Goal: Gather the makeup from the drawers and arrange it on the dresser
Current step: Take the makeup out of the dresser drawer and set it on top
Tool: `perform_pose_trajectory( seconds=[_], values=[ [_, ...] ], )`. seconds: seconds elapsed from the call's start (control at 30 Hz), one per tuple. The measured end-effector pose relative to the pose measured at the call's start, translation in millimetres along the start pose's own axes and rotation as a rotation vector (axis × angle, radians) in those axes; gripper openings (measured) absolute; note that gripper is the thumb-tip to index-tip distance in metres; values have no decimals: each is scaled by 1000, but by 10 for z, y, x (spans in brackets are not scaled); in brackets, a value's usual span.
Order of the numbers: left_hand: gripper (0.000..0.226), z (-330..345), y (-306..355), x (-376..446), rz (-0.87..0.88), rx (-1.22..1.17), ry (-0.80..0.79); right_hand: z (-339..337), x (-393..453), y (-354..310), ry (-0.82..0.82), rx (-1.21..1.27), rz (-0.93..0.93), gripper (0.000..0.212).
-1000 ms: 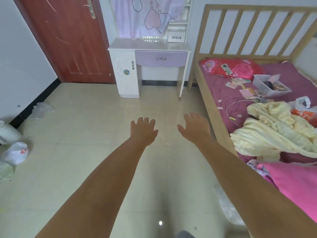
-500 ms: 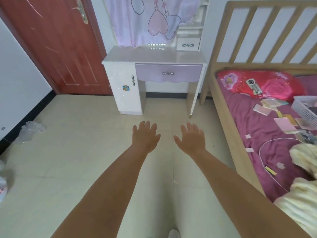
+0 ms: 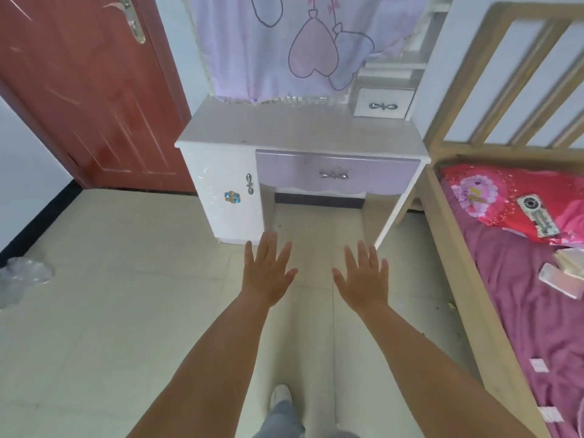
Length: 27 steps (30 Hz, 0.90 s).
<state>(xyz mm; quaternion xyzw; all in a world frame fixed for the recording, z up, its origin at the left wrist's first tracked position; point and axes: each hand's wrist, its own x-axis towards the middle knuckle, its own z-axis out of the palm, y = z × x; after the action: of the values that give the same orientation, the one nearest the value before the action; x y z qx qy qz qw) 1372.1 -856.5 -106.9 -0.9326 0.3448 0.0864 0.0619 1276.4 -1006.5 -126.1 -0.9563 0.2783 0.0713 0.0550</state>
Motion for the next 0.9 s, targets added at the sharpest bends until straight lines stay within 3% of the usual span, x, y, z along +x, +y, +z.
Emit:
perform_pose_trajectory(
  seconds=[0.47, 0.73, 0.83, 0.9],
  values=[
    [57, -275, -509, 3163, 26, -20, -75, 33, 3149, 183, -130, 98, 122, 57],
    [56, -344, -668, 4535, 52, -24, -187, 221, 4441, 286, -273, 206, 259, 52],
    [55, -248, -721, 4899, 107, -12, -197, 291, 4803, 180, -322, 431, 387, 49],
    [53, -111, -765, 5081, 129, -42, -143, 431, 5067, 145, -347, 748, 615, 52]
  ],
)
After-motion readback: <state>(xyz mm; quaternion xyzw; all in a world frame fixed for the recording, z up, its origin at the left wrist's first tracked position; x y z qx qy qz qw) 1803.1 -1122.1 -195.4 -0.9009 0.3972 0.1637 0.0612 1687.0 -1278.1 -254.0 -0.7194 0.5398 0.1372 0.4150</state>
